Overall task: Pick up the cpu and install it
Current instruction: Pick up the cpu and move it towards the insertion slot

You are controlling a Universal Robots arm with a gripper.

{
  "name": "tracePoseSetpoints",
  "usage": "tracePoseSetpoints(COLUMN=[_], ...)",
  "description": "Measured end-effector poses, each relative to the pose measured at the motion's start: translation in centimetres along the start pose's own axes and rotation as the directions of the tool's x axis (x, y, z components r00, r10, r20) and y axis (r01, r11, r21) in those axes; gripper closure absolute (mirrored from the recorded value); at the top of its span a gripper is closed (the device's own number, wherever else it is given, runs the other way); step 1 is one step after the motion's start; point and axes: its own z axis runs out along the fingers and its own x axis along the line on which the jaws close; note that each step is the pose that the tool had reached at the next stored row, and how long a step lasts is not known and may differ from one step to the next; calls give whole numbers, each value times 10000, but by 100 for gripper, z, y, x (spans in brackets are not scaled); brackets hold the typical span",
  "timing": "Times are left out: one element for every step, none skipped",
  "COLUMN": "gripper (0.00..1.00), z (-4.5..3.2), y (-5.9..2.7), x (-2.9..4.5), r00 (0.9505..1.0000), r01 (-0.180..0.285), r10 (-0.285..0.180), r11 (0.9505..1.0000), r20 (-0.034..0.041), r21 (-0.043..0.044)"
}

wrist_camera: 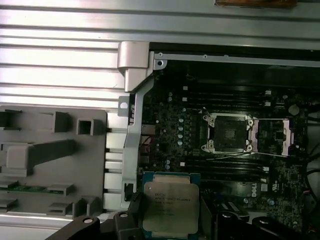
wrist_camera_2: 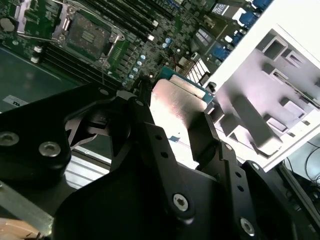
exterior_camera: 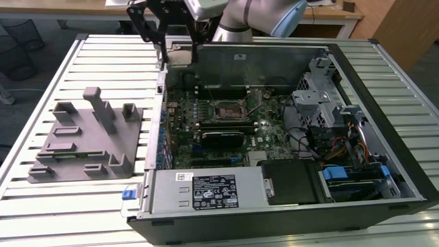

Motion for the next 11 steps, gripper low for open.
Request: tracePoseSetpoints(gripper=[46, 46, 46, 46, 46, 46, 46, 46, 46, 46, 46], z=[-1, -1, -2, -2, -3, -4, -4, -5, -6, -7, -9], y=[-1, -2, -2, -3, -4, -5, -6, -7, -8, -9, -11], x=[-26, -51, -76, -102, -130, -157, -185, -217, -254, -295, -340], r00=[10000, 10000, 10000, 10000, 10000, 10000, 10000, 10000, 10000, 10000, 10000], r01=[0, 1, 0, 1, 0, 0, 0, 0, 0, 0, 0], r10=[0, -1, 0, -1, 0, 0, 0, 0, 0, 0, 0], r11=[10000, 10000, 10000, 10000, 10000, 10000, 10000, 10000, 10000, 10000, 10000], r20=[0, 0, 0, 0, 0, 0, 1, 0, 0, -1, 0], r21=[0, 0, 0, 0, 0, 0, 0, 0, 1, 1, 1])
